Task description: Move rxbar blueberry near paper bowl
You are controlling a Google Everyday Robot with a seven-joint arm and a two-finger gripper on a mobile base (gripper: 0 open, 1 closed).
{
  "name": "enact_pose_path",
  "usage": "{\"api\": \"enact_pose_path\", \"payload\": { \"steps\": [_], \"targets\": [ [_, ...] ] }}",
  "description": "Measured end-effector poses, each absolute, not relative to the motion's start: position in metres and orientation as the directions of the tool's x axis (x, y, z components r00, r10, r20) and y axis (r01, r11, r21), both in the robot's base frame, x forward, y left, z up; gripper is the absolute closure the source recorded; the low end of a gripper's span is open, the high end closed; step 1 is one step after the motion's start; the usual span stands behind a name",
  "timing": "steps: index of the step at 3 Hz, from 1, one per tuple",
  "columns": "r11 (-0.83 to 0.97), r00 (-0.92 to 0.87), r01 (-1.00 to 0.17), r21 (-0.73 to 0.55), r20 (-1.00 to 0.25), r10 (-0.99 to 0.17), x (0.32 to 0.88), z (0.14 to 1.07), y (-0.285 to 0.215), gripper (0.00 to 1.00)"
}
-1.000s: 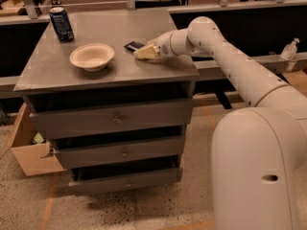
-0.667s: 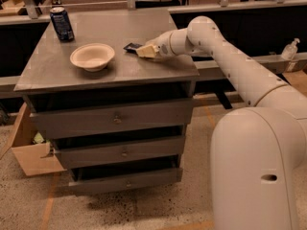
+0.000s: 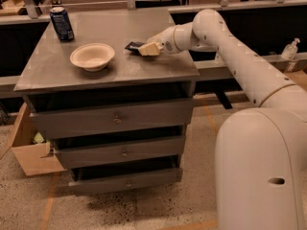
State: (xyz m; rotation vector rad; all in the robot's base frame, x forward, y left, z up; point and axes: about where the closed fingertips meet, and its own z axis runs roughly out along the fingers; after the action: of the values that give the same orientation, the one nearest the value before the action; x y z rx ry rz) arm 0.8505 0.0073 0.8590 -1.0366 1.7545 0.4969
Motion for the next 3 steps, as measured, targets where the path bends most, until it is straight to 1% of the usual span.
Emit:
{"api": "enact_pose_path", "payload": {
  "steps": [1,2,3],
  "targets": [
    [0.434,-0.016,-0.872,-0.228,-0.872,-0.489,0.824,0.892,0.008,1.0],
    [0.344,0.072,-0.894,-0.288,-0.849,-0.523,0.804,0.915,0.012,1.0],
    [0.273,0.138,-0.908,-0.319,-0.84,-0.524,0.793,0.93,0.026,1.0]
  ]
}}
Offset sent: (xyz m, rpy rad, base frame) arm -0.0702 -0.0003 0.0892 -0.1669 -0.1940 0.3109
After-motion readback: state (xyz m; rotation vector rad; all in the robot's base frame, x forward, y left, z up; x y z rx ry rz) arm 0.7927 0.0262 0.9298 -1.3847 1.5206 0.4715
